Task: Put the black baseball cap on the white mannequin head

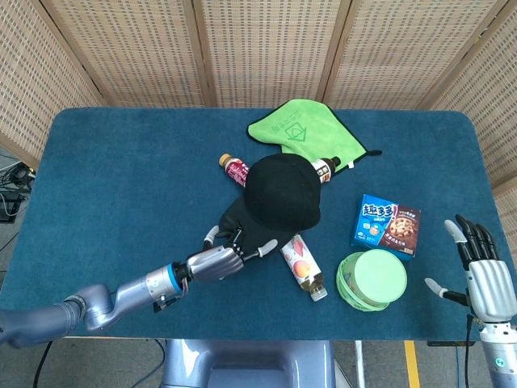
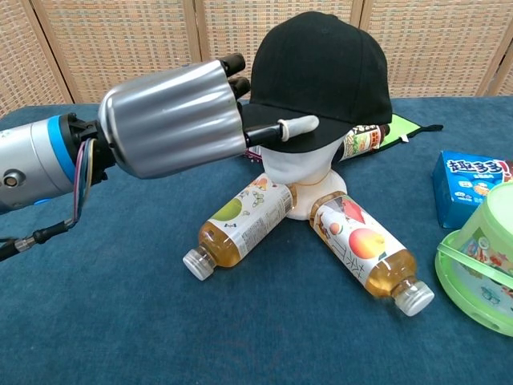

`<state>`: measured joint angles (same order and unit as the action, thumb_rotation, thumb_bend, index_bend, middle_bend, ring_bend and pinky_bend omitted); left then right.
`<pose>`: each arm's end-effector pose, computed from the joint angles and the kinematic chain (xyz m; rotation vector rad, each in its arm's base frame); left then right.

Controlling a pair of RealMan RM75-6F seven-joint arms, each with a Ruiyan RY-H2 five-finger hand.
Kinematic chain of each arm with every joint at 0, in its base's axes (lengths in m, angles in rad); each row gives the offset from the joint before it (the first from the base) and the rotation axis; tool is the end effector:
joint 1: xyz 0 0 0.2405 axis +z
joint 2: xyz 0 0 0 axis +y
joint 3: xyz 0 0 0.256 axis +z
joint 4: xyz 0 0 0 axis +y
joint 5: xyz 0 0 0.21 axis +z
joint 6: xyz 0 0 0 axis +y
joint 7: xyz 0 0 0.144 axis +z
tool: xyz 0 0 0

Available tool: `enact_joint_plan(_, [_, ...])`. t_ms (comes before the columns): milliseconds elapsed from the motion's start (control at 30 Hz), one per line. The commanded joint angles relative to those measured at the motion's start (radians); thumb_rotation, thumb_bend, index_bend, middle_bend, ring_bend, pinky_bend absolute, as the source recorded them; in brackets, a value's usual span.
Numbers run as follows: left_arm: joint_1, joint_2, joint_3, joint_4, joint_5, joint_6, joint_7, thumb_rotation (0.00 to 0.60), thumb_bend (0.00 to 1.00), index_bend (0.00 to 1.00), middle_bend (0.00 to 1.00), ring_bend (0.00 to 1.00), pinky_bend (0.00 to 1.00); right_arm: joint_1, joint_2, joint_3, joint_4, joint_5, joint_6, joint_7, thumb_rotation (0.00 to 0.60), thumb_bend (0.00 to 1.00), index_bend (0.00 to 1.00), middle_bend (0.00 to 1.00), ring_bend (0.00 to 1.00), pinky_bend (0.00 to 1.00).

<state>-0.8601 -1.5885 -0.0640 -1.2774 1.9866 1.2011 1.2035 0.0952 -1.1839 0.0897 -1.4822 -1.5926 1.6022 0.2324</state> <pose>-0.0737 0.2997 -0.0225 -1.7662 1.0664 -0.7756 -0.3063 -0.1917 0.1657 1.3296 -0.8715 1.1902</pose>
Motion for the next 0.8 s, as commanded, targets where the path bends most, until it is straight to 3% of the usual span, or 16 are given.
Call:
enact_joint_plan(33, [0.009, -0.001, 0.009, -0.003, 0.005, 0.004, 0.0, 0.6, 0.0, 0.0, 0.79, 0.54, 0.45, 0.0, -0.001, -0.001, 0.0, -0.003, 0.002, -0.003, 0.6, 0.05, 0.0, 0.0, 0.0, 0.0])
enact_joint_plan(433, [0.028, 0.007, 0.029, 0.001, 0.025, 0.003, -0.007, 0.6, 0.0, 0.0, 0.92, 0.5, 0.45, 0.002, -0.006, -0.003, -0.002, -0.005, -0.002, -0.017, 0.6, 0.05, 0.0, 0.0, 0.0, 0.0])
enact_joint_plan(800, [0.025, 0.006, 0.03, 0.001, 0.046, 0.0, -0.016, 0.6, 0.0, 0.03, 0.9, 0.55, 0.48, 0.001, -0.005, -0.003, -0.002, -0.005, 0.0, -0.016, 0.6, 0.05, 0.0, 0.0, 0.0, 0.0])
